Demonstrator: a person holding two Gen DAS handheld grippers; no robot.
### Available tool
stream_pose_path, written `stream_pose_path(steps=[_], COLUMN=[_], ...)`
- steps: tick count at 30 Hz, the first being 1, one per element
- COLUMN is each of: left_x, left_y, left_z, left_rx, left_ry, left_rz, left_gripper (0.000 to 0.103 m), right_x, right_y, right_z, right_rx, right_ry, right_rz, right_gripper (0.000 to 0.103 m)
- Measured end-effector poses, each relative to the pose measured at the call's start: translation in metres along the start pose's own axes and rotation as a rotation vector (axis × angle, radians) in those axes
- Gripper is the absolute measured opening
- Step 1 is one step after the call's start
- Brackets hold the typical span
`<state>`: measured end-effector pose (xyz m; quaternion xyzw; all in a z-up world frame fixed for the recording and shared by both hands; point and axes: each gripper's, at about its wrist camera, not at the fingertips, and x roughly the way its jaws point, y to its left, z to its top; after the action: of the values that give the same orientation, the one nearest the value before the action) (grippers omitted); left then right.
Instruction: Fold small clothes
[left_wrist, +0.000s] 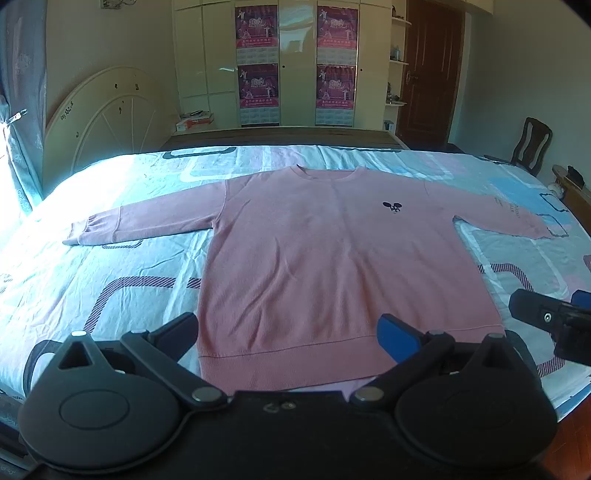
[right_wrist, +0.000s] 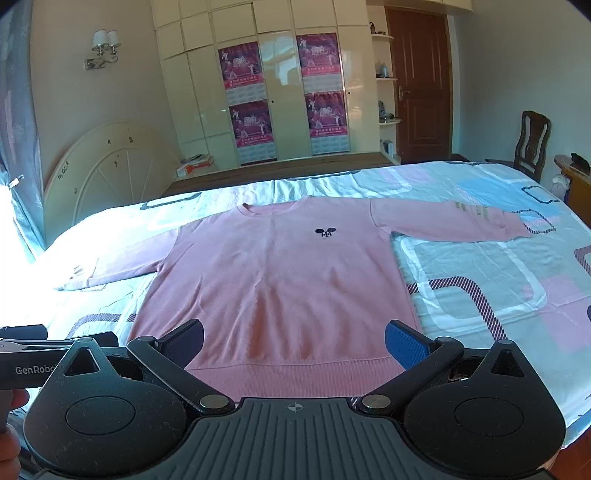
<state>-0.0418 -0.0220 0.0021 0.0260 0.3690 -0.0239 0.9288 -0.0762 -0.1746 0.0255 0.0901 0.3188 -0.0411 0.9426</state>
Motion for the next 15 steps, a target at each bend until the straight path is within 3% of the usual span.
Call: stream_pose_path(steps=[15], left_x=[0.0066], left_y=[-0.0034], left_z=[0.0011], left_rx=[0.004], left_ry=[0.010], left_rz=[-0.004], left_gripper=[0.103], right_x=[0.0029], right_y=[-0.0045], right_z=[0.0019], right_rx=[-0.008], right_ry=[-0.002], right_rz=[-0.010], right_gripper=[0.103])
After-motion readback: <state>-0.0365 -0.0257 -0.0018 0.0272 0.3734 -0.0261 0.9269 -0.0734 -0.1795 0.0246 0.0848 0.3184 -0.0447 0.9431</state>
